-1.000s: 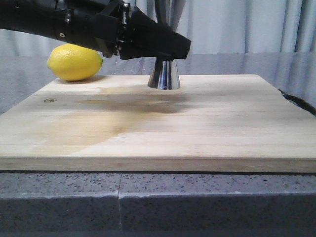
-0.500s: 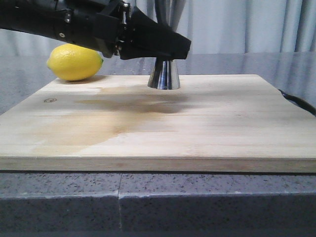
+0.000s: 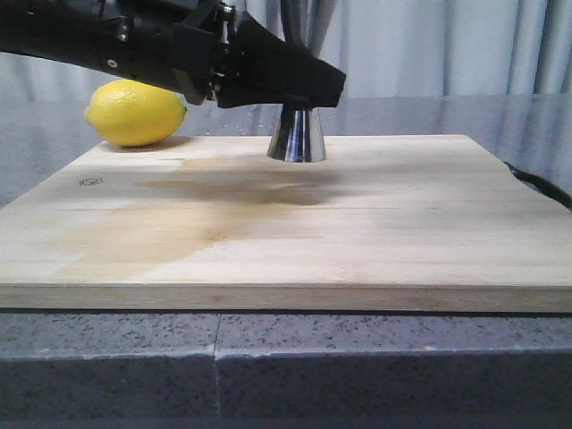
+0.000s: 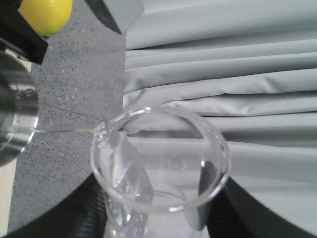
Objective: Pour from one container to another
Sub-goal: 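Tilt the beaker with the right gripper, pouring liquid into the jigger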
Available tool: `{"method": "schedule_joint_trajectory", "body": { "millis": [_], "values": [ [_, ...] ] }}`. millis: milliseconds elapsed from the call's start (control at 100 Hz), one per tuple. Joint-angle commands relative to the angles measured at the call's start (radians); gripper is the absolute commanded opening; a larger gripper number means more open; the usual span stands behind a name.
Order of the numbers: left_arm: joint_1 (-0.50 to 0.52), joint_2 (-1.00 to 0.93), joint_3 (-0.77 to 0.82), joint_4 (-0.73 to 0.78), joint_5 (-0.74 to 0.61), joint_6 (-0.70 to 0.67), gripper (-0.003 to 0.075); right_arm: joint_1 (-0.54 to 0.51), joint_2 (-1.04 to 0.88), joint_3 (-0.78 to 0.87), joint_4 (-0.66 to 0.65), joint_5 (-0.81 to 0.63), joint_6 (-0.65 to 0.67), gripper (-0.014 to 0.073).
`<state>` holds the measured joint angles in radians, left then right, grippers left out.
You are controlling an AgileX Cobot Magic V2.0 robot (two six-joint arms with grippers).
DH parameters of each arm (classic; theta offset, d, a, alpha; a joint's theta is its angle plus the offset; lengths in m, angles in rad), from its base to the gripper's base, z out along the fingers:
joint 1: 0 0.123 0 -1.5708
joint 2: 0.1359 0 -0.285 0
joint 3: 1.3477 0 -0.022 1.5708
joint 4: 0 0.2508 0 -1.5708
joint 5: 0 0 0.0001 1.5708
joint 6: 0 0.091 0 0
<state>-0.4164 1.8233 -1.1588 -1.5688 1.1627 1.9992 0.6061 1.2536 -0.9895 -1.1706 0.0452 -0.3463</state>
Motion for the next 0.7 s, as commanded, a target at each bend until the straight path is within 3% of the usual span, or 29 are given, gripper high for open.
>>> {"method": "schedule_joint_trajectory", "body": {
  "millis": [0, 690],
  "values": [
    [-0.007, -0.055, -0.029, -0.076, 0.105, -0.006, -0.0019, 0.000, -0.033, -0.039, 0.020, -0.033, 0.057, 0.0206],
    [-0.007, -0.055, -0.029, -0.078, 0.105, -0.006, -0.0019, -0.005, -0.033, -0.039, 0.188, 0.001, 0.683, 0.0209]
  ]
}}
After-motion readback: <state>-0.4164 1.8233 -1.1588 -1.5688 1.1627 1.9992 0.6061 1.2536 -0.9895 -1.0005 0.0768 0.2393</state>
